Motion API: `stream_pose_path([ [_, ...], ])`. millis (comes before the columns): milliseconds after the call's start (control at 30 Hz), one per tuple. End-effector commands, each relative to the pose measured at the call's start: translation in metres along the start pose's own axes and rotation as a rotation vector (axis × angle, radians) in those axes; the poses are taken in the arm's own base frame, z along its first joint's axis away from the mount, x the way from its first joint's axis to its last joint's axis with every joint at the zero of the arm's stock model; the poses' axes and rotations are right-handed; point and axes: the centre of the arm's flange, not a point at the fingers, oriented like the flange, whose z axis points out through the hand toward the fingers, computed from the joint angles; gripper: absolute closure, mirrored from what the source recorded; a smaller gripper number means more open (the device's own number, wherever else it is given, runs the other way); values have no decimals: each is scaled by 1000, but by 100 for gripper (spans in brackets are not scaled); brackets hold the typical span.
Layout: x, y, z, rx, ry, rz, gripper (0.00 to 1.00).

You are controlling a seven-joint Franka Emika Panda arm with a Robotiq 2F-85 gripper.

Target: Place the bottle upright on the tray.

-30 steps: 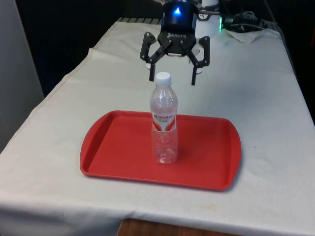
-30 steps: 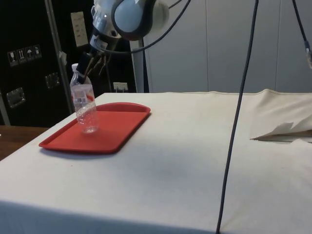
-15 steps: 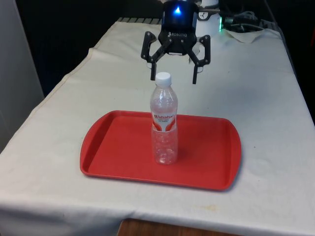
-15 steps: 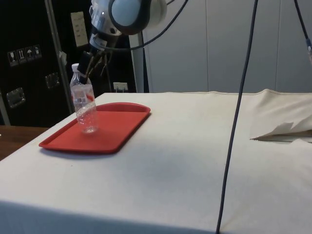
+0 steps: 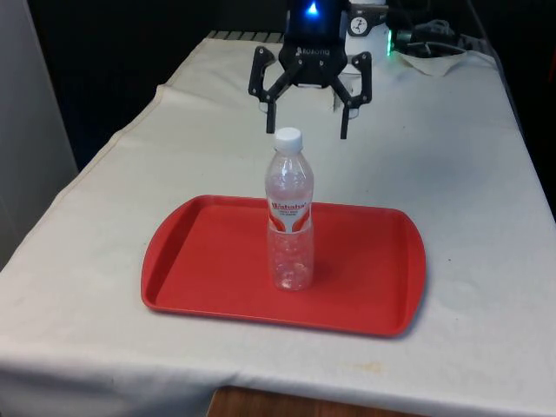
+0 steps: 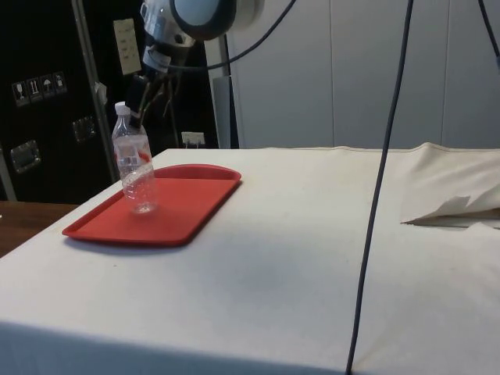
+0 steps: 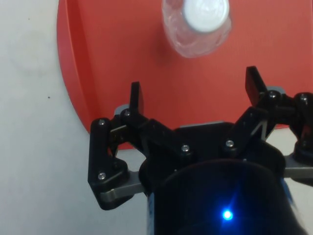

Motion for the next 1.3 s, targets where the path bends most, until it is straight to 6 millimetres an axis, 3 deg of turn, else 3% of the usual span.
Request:
stream_pose_path([
  [0,1,0,-4,5,-10,0,0],
  [1133,35,13,-65,18,-113,-9,0],
  [1267,42,16,-81,22,-134,-15,0],
])
